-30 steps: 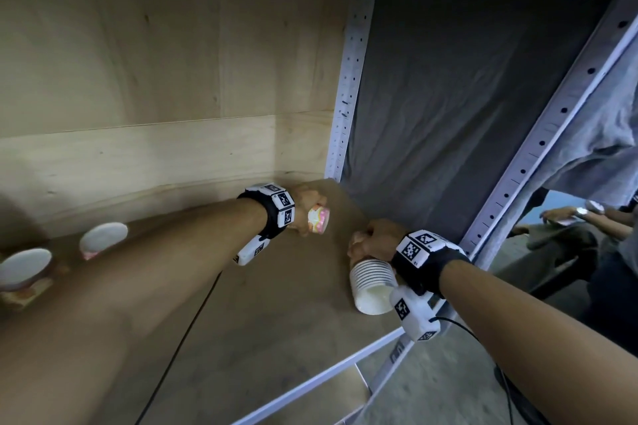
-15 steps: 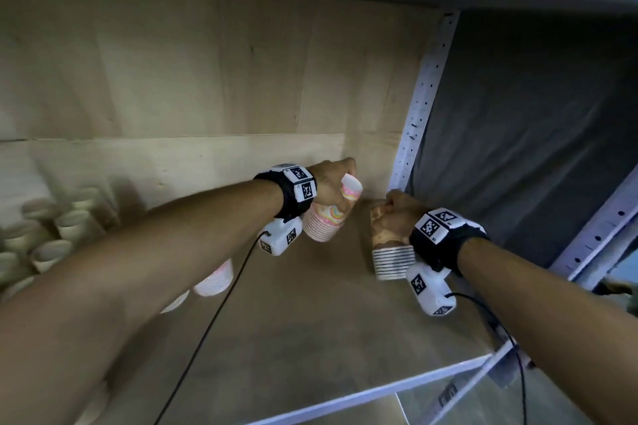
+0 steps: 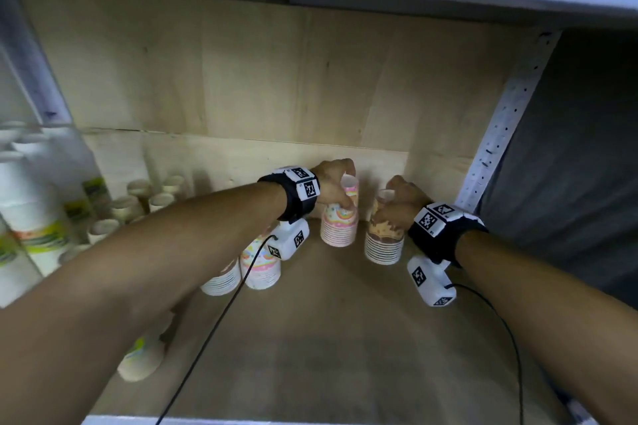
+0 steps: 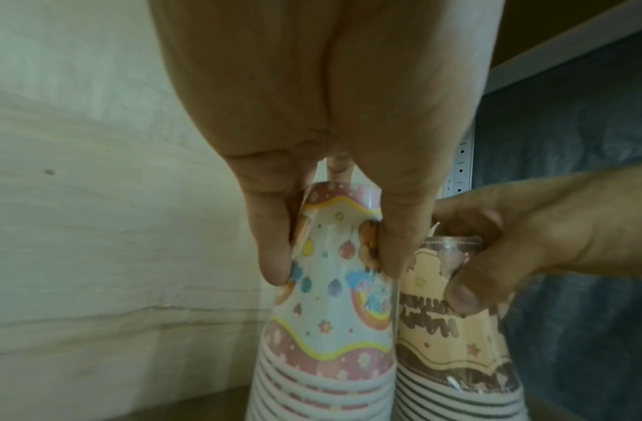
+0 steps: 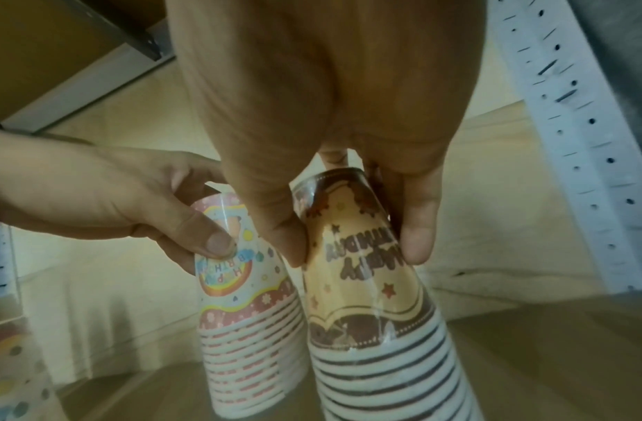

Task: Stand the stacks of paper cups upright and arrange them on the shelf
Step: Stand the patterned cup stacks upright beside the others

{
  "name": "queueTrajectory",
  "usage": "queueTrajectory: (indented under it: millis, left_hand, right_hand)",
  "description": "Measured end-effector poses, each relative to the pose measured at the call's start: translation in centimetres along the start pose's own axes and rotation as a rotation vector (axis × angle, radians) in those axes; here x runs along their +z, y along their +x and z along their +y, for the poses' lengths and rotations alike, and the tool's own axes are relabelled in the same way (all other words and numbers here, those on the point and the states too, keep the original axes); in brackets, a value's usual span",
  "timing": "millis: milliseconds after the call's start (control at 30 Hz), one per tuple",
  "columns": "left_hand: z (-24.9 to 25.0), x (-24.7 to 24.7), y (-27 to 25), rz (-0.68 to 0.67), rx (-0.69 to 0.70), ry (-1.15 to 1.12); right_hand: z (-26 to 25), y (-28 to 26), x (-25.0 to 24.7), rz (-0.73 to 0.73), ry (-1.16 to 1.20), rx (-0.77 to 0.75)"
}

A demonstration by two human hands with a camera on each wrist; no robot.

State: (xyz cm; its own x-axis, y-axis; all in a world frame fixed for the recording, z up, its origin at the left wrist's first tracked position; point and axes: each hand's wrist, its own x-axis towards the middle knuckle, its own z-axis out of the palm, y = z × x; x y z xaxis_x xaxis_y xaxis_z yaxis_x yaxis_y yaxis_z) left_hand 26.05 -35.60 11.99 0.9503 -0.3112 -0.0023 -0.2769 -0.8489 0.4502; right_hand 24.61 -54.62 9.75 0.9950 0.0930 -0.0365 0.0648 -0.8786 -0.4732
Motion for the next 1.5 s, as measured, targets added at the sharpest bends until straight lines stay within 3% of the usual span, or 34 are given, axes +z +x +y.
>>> queueTrajectory:
  millis: [467, 700, 933, 1033, 1500]
  left_hand:
    - [-0.5, 2.3, -0.9, -0.027, -0.126, 0.060]
    - [0.4, 2.1, -1.3, -0.025, -0.117, 0.062]
    - [1.4, 1.3, -1.1, 0.002, -0.141, 0.041]
    - [1.7, 1.2, -0.9, -0.015, -0.151, 0.038]
    - [3.1, 0.6, 1.0, 0.037, -0.119, 0.056]
  right_hand:
    - [0.0, 2.2, 1.7, -0.059, 0.014, -0.086]
    - [0.3, 2.9, 1.8, -0.071, -0.051, -0.090]
    - [-1.1, 2.9, 0.5, 0.023, -0.138, -0.017]
    - [-1.0, 3.7, 0.8, -0.022, -0.136, -0.006]
    - [0.7, 5.1, -1.6, -0.083, -0.171, -0.119]
